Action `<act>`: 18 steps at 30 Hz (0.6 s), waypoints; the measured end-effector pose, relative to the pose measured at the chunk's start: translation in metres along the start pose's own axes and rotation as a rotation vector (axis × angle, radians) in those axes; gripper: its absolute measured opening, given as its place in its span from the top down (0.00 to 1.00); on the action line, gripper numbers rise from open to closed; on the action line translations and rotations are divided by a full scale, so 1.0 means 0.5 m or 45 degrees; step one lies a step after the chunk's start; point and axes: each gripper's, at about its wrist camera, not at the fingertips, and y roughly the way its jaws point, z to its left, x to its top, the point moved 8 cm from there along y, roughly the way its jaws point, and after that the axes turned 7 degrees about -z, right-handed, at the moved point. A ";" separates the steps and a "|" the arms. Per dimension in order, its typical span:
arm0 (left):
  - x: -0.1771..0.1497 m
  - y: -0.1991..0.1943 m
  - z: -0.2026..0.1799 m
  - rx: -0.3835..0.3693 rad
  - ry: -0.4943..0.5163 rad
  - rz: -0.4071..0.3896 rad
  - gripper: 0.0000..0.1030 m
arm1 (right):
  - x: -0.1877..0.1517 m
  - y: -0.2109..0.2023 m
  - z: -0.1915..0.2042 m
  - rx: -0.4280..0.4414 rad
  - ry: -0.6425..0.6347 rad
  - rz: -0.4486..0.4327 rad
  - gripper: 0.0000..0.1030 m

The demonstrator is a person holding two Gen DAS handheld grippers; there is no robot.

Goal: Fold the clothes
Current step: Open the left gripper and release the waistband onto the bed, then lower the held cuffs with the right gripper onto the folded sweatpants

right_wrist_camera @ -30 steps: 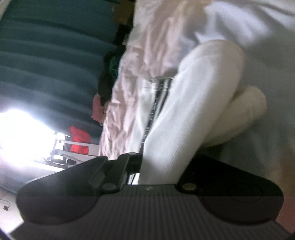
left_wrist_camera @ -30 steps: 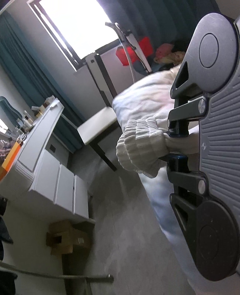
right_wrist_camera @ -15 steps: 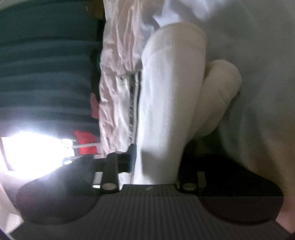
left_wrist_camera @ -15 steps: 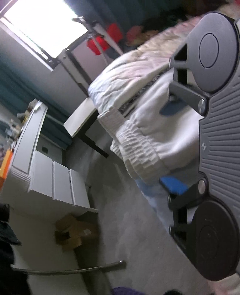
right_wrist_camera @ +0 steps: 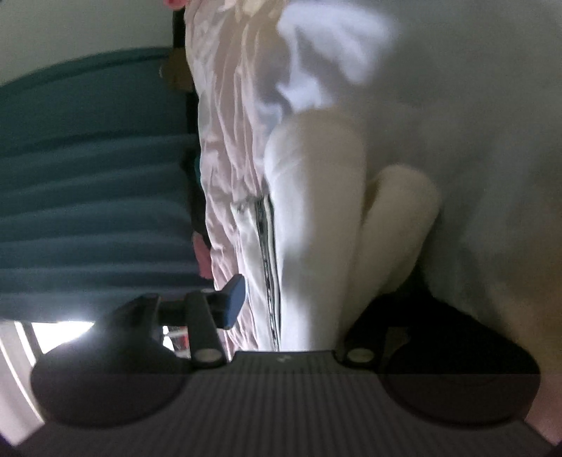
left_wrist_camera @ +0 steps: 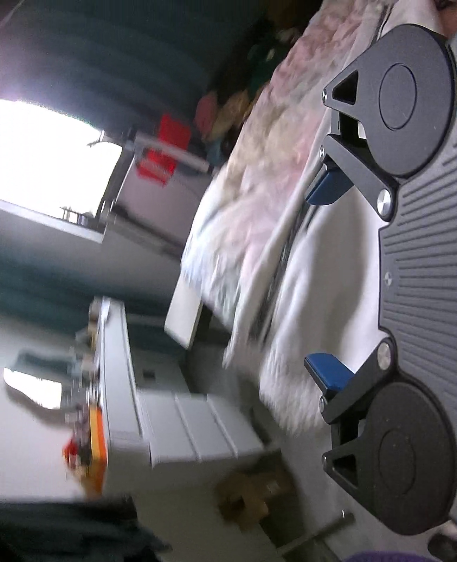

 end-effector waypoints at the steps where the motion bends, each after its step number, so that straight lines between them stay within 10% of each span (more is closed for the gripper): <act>1: -0.011 0.011 -0.039 -0.038 0.011 0.011 0.10 | 0.003 0.000 0.000 0.006 0.008 -0.007 0.49; 11: -0.212 0.158 -0.358 -0.227 0.245 0.082 0.10 | 0.016 0.004 0.042 0.011 -0.199 -0.067 0.46; 18: -0.342 0.237 -0.361 -0.162 0.434 0.232 0.10 | 0.028 0.010 0.039 0.004 -0.272 -0.055 0.46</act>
